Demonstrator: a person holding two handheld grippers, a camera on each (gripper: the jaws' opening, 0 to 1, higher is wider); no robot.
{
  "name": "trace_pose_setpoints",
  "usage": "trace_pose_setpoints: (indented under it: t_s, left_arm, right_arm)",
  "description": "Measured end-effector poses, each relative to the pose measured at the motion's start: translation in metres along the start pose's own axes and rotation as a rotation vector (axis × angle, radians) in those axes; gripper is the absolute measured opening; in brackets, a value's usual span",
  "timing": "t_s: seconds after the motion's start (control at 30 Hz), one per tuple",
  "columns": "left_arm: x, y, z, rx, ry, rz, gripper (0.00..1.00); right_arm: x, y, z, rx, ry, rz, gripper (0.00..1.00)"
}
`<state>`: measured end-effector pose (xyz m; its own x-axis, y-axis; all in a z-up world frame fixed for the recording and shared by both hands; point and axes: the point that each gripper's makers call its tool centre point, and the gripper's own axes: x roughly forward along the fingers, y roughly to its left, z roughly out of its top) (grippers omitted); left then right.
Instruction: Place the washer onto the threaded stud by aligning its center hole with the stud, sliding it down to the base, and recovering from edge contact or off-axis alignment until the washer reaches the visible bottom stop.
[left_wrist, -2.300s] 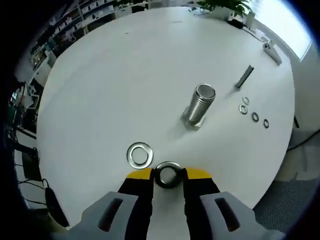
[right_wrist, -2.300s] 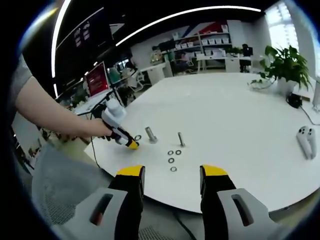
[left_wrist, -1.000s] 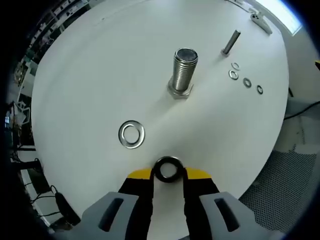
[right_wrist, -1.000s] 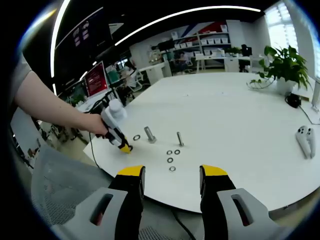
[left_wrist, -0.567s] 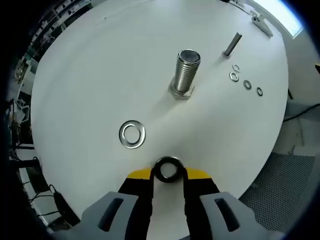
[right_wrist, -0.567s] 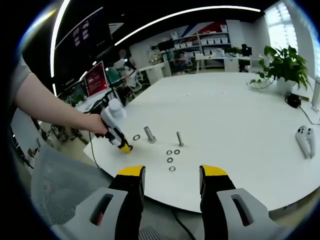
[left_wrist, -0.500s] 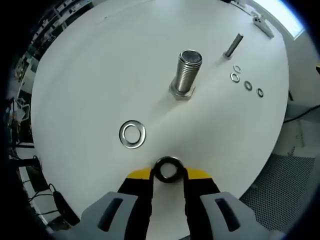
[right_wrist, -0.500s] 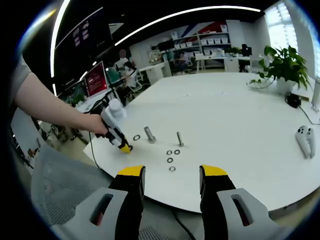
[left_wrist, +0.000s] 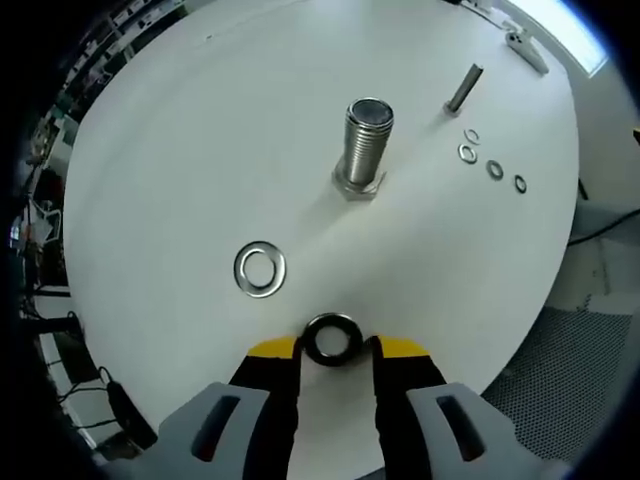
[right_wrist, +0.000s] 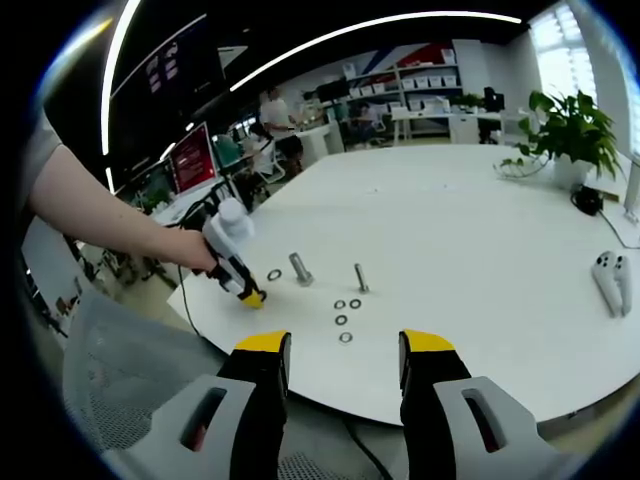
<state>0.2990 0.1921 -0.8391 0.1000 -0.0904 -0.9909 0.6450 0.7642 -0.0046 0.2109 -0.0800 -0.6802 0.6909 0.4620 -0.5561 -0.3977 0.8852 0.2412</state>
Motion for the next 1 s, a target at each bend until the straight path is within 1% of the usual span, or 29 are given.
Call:
trace_pose_setpoints:
  t_s: [0.1,0.17,0.2,0.27,0.4,0.53,0.7,1.0]
  left_arm:
    - [0.0004,0.0022,0.0000,-0.015,-0.021,0.002,0.25]
    - [0.0007,0.0062,-0.0001,-0.038,-0.041,0.007,0.22]
    - [0.0009,0.0059,0.0002,-0.044,-0.050,-0.004,0.22]
    - [0.0010,0.0030,0.0000,-0.030,-0.046,0.004,0.21]
    - [0.0000,-0.0007,0.0004,-0.042,-0.025,0.017,0.20]
    - [-0.0015,-0.0002,-0.0011,-0.048,-0.031,0.013,0.19]
    - [-0.0006,0.0014,-0.0006,-0.021,-0.040,0.009,0.19]
    - [-0.0017,0.0024,-0.0036,0.019,-0.022,0.012,0.19]
  right_arm:
    - [0.0001,0.0000,-0.0002,0.000,0.001,0.000,0.46]
    - [0.0000,0.0000,-0.0001,0.001,0.000,0.000,0.46]
    - [-0.0001,0.0000,0.0000,0.001,-0.001,0.000,0.46]
    - [-0.0001,-0.0003,0.0000,0.001,-0.001,-0.001,0.46]
    - [0.0002,0.0000,-0.0003,-0.003,0.002,0.002,0.46]
    - [0.0001,0.0000,-0.0003,-0.003,0.002,0.002,0.45]
    - [-0.0002,-0.0007,0.0000,0.001,-0.001,-0.001,0.45]
    - [-0.0003,-0.0008,0.0009,0.003,-0.006,0.000,0.45]
